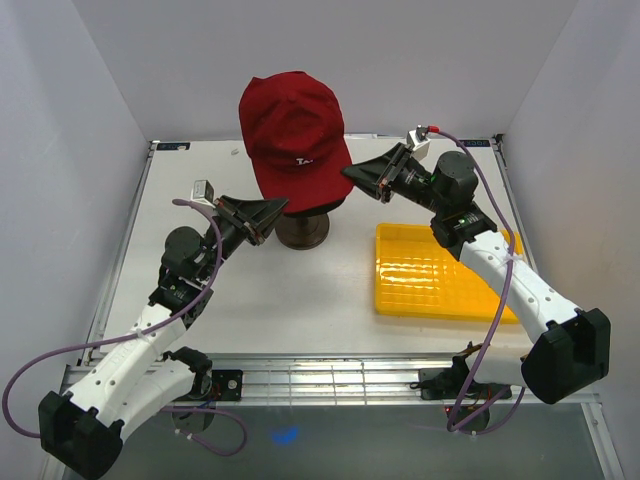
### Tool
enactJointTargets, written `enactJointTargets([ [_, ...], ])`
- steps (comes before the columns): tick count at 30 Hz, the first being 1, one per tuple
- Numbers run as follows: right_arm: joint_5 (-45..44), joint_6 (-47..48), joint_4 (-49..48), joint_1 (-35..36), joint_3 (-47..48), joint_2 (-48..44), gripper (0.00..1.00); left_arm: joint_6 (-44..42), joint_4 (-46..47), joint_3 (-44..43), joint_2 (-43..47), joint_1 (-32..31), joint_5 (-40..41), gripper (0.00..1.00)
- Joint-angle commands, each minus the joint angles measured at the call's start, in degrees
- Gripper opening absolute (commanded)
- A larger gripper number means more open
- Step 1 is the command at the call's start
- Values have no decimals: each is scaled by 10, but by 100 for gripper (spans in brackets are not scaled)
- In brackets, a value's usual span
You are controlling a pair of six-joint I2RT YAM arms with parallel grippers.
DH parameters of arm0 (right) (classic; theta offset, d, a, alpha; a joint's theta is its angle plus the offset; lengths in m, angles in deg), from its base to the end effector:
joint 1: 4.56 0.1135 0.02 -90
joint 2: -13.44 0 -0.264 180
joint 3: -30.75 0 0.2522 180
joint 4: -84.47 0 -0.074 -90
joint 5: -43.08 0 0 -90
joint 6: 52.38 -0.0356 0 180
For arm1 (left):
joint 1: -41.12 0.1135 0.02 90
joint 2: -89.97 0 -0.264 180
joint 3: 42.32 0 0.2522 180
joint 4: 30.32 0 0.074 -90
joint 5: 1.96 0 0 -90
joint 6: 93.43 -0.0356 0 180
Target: Stack the hats
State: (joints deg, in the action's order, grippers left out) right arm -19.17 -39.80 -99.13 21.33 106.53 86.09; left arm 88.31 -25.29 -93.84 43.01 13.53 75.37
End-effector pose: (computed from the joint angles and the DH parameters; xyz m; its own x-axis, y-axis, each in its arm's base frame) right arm 0.2607 0.1450 0.3916 -0.7602 0.5911 -0.2696 -0.2777 0.0795 0.9574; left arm 0.1723 -0.0988 0.3446 -0.6477 -0.7618 -0.0066 0.1280 -0.1003 -0.9867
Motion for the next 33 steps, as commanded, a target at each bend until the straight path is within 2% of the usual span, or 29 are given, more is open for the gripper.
enactJointTargets([
  [1,-33,40,28,-14,-1,7,13,-10,-41,12,15,1,-23,0],
  [5,-35,47,40,-14,16,11,13,-26,-52,-1,9,3,-32,0],
  [9,-37,55,49,-14,30,14,15,-40,-69,-18,10,4,-32,12],
  [10,-37,56,49,-13,33,15,14,-42,-72,-20,13,4,-32,19],
  [13,-38,59,55,-14,41,15,15,-46,-85,-26,18,5,-28,30],
  [18,-39,59,58,-13,45,17,20,-60,-118,-43,23,5,-25,42],
  [22,-41,59,59,-14,45,15,25,-62,-132,-48,29,5,-21,45],
  [33,-50,78,84,-13,45,6,46,-86,-170,-76,42,5,-12,46],
])
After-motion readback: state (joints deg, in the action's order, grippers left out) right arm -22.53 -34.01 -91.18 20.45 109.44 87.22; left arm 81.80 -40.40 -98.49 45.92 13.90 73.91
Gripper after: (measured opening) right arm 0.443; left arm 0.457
